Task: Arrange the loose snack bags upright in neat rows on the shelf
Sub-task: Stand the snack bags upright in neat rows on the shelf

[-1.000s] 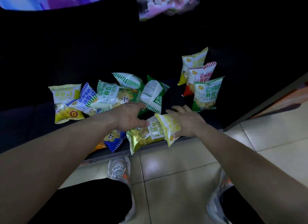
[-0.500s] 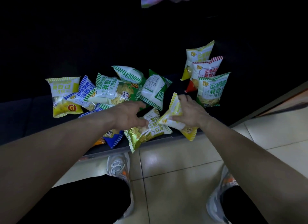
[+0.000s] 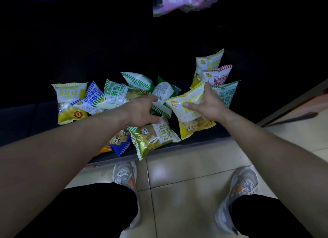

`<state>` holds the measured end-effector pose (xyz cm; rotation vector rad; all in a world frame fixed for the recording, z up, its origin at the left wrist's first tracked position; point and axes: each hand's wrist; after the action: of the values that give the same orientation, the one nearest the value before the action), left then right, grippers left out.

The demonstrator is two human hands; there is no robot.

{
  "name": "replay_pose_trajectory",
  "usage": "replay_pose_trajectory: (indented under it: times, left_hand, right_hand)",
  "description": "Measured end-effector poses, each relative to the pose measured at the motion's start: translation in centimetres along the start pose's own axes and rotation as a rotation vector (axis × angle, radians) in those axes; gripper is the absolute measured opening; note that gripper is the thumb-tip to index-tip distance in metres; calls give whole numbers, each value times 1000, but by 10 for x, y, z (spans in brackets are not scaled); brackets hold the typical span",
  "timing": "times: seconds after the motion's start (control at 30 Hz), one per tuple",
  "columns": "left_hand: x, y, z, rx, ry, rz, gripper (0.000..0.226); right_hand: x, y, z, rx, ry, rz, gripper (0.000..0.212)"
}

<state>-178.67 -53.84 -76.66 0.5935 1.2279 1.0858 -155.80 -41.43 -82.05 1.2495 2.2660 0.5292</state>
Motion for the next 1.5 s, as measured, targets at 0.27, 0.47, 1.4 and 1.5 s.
replay_pose_trajectory:
  times: [0.27,0.47,1.4,1.5]
  left_hand:
    - [-23,29,54,-345,-243,187,80]
    - [-30,26,85,-292,-289,179,79]
    - [153,-77,178,-69,-130,137,71]
    - [161,-88,184,-124,-144,165,63]
  right_hand:
    - [-76,58,-67,-98,91,-39,102]
    - [-120,59,-63,46,112,121,65]
    - [-98,143,106,-470,-286,-284,39]
    - [-100,140,110,-502,-287,-310,35]
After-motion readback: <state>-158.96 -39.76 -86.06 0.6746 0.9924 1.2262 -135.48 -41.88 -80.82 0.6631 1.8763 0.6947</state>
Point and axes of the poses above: each hand's wrist, its own x-axis towards the middle knuckle, its own y-axis out of the back of the hand, z = x × y, and after that the axes turned 9 degrees about x, right-handed
